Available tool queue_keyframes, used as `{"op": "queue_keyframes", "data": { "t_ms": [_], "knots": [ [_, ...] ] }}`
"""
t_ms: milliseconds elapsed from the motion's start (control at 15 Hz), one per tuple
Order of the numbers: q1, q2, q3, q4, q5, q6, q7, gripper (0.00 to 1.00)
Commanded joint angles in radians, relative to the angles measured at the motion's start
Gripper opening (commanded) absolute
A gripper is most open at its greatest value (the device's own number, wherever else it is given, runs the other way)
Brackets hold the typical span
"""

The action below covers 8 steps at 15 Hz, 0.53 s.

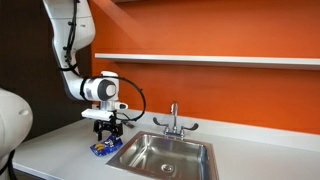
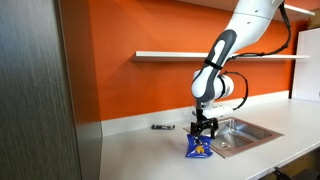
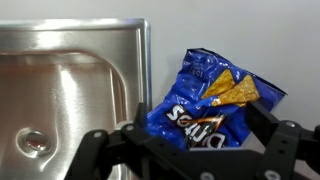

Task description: Put the blue Doritos packet on the bottom shelf

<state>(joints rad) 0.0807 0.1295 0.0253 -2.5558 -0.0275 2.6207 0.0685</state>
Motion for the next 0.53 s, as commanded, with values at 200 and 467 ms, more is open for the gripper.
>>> {"op": "queue_keyframes", "data": {
  "t_ms": [200,467],
  "knots": [
    [0.004,0.043,0.030,0.014,0.030,0.016,0.018,1.00],
    [0.004,0.061,0.035,0.019,0.044,0.020,0.015,1.00]
  ]
}}
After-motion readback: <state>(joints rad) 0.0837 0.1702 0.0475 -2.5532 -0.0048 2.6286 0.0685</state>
